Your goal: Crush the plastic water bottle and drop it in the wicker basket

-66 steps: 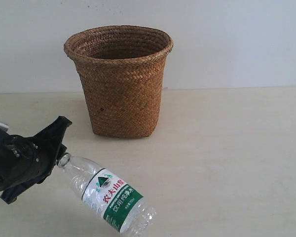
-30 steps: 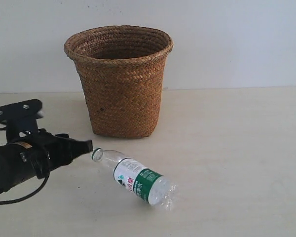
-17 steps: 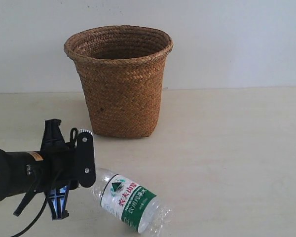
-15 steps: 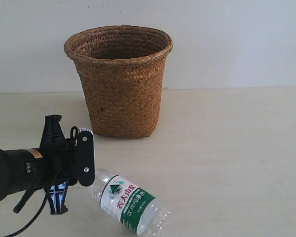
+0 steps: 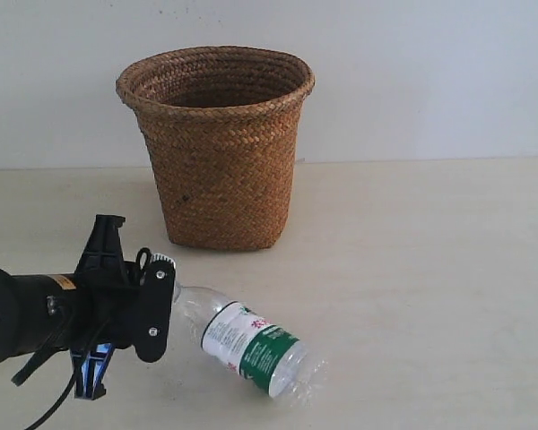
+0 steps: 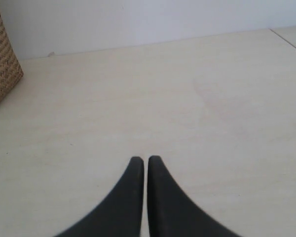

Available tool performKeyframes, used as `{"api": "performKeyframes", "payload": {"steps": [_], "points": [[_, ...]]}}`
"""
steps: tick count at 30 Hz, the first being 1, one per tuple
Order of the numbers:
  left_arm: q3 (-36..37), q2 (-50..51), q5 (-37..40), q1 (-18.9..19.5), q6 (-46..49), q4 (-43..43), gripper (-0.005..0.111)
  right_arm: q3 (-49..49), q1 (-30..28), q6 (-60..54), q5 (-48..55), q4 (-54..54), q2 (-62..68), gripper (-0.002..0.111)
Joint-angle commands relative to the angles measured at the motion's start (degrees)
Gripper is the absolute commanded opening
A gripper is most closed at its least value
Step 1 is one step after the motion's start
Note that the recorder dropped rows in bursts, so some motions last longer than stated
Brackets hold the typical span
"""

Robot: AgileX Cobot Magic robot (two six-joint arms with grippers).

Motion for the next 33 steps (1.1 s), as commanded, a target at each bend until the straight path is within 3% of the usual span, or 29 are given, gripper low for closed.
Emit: {"api": "performKeyframes", "payload": {"steps": [1, 6, 10, 33], "points": [[0.3, -0.5, 1.2, -0.3, -1.4, -1.9, 0.037, 0.0, -0.4, -0.2, 0.0, -0.2, -0.3, 0.000], [0.3, -0.5, 1.3, -0.3, -10.4, -6.9, 0.037, 0.0, -0.4, -0.2, 0.0, -0.2, -0.3, 0.000], [0.3, -0.5, 1.8, -0.3, -10.9, -10.8, 0.037, 0.0, -0.4, -0.2, 0.0, -0.2, -0.3, 0.000], [-0.7, -7.7, 18.4, 0.4, -13.5, -11.6, 0.037, 0.0, -0.4, -0.2, 0.0, -0.2, -0.3, 0.000]]}}
